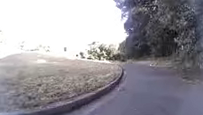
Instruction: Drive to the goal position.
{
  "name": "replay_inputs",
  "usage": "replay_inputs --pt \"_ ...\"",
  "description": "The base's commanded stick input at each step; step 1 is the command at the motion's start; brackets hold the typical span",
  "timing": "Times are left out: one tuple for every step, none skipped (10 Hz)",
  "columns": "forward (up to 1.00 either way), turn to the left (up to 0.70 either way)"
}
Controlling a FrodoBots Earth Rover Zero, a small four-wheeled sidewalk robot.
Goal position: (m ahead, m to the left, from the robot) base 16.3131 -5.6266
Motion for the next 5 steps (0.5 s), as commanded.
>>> replay_inputs --pt "1.00 -0.40" --pt "1.00 -0.40" --pt "1.00 -0.40" --pt "1.00 -0.40" --pt "1.00 -0.40"
